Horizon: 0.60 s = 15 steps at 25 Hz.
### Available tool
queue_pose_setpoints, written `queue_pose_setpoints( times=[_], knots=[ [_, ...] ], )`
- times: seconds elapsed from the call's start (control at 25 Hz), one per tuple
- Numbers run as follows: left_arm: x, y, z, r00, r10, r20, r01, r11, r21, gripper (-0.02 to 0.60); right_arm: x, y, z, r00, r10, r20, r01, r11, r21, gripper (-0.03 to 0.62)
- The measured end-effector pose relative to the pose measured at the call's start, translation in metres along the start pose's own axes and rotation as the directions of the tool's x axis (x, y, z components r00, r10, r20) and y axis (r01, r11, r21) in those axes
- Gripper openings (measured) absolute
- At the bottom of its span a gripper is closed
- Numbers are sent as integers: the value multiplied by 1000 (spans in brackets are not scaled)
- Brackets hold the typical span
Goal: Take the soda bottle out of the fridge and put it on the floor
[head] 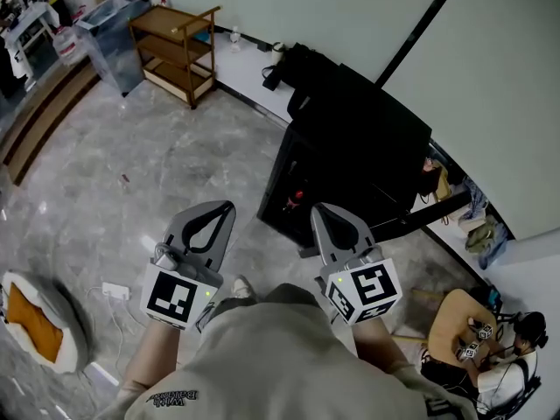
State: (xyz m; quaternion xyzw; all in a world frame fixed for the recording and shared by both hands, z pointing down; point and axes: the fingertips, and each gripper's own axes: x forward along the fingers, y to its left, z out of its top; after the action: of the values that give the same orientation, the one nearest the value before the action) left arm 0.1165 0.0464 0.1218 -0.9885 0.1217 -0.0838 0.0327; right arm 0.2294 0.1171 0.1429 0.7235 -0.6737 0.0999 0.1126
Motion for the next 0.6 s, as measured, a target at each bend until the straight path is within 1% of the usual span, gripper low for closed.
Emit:
queue_pose_setpoints(
  times=[0.16,0.24,0.32,0.4,0.52,0.6],
  knots=[
    [16,5,-2,1000,-12,-16,12,1000,-10,6,8,-14,1,1000,-10,-1,10,1000,5,-3],
    [25,6,-1,1000,-12,-20,12,1000,-4,6,13,-19,-2,1000,-5,-15,5,1000,2,-3],
    [33,3,-3,1000,-15,-24,15,1000,-15,6,16,-25,-7,1000,2,-27,-2,1000,3,-3],
    [40,0,-6,999,-21,-35,19,999,-38,6,19,-32,-14,999,3,-39,-3,1000,3,-3],
    [50,-1,-5,999,-36,-25,33,993,-110,6,29,-43,-28,998,3,-64,-3,1000,5,-3],
    [56,-1,-9,999,-39,-31,35,992,-120,6,37,-52,-42,996,3,-87,-1,1000,26,-3]
  ],
)
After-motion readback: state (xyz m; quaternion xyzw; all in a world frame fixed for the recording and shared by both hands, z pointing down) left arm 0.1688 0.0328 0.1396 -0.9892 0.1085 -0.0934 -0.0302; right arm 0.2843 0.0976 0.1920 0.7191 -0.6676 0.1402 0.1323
